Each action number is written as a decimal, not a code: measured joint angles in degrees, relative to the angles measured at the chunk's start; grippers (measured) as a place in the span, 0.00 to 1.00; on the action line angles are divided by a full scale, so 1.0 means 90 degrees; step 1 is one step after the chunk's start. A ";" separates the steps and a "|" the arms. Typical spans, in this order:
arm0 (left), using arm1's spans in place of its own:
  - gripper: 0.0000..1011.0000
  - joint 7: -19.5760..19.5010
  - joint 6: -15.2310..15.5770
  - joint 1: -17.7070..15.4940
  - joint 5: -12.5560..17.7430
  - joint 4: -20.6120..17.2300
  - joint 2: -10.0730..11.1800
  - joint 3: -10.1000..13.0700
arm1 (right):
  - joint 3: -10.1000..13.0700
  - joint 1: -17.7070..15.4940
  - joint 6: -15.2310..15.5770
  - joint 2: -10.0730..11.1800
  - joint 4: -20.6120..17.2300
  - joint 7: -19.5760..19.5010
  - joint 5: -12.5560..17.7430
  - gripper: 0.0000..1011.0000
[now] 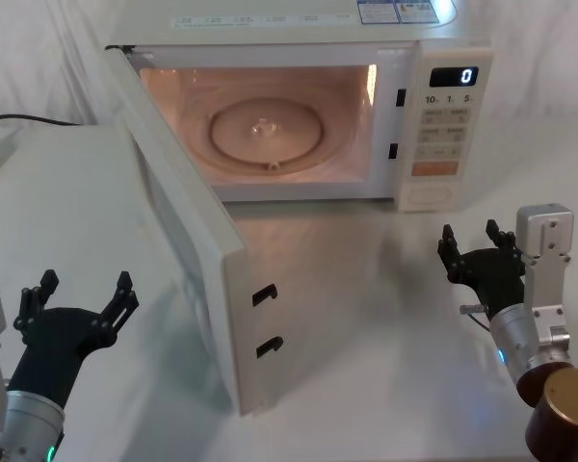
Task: Press the button to open the microwave door with one hand; close the microwave door with the other hand.
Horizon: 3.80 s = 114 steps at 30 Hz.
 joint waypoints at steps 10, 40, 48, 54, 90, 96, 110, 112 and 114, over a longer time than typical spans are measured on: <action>0.99 0.0000 0.0000 0.0000 0.0000 0.0000 0.0000 0.0000 | 0.0000 0.0000 0.0004 0.0000 0.0000 0.0000 0.0000 0.92; 0.23 0.0000 0.0000 0.0000 0.0000 0.0000 0.0000 0.0000 | 0.0000 0.0000 0.0004 0.0000 0.0000 0.0001 0.0000 0.99; 0.00 0.0000 0.0000 0.0000 0.0000 0.0000 0.0000 0.0000 | 0.0000 0.0000 0.0004 0.0000 0.0000 0.0000 0.0000 0.99; 0.00 0.0000 0.0000 0.0000 0.0000 0.0000 0.0000 0.0000 | 0.0000 0.0000 0.0004 0.0000 0.0000 0.0000 0.0000 0.99; 0.00 -0.0473 0.0342 -0.0349 -0.0039 -0.0419 -0.0206 -0.0188 | 0.0001 0.0000 0.0004 0.0000 0.0000 0.0001 0.0000 0.99; 0.00 -0.0551 0.0474 -0.0535 -0.0041 -0.0551 -0.0269 -0.0204 | 0.0001 0.0000 0.0004 0.0001 0.0000 0.0000 0.0000 0.99; 0.00 -0.0699 0.0552 -0.0928 0.0156 -0.0587 -0.0276 0.0012 | 0.0001 0.0000 0.0004 0.0000 0.0000 0.0000 0.0000 0.99; 0.00 -0.0749 0.0553 -0.1018 0.0178 -0.0545 -0.0272 0.0081 | 0.0001 0.0000 0.0004 0.0001 0.0000 0.0000 0.0000 0.99; 0.00 -0.0790 0.0583 -0.1109 0.0180 -0.0507 -0.0268 0.0141 | 0.0001 0.0000 0.0004 0.0000 0.0000 0.0000 0.0000 0.99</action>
